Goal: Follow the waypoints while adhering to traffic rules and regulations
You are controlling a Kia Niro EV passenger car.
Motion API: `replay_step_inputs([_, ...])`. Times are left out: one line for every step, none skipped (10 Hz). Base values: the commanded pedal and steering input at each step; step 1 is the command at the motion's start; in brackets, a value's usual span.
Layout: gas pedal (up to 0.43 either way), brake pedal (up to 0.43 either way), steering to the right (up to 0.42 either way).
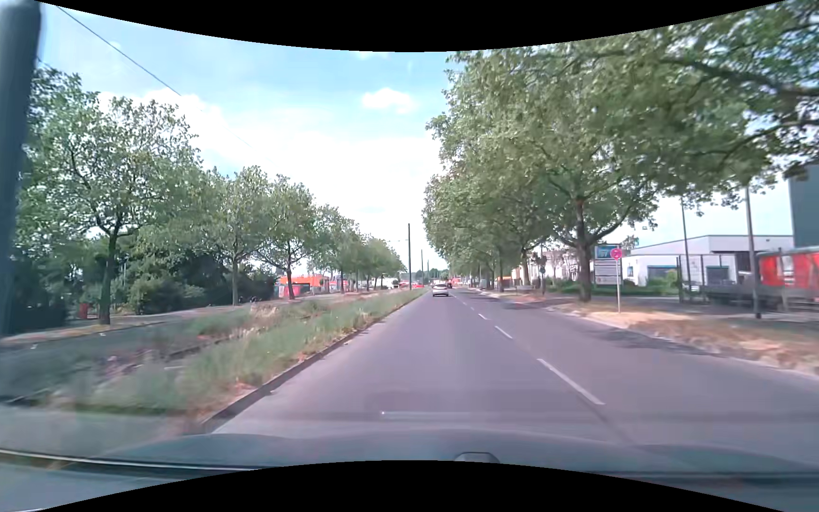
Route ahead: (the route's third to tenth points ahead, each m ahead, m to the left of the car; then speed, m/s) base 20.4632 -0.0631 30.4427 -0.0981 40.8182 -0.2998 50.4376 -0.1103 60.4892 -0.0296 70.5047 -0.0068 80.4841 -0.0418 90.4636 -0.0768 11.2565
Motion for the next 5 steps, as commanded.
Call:
replay_step_inputs([0.118,0.000,-0.004])
replay_step_inputs([0.118,0.000,-0.004])
replay_step_inputs([0.118,0.000,-0.004])
replay_step_inputs([0.118,0.000,-0.005])
replay_step_inputs([0.118,0.000,-0.005])
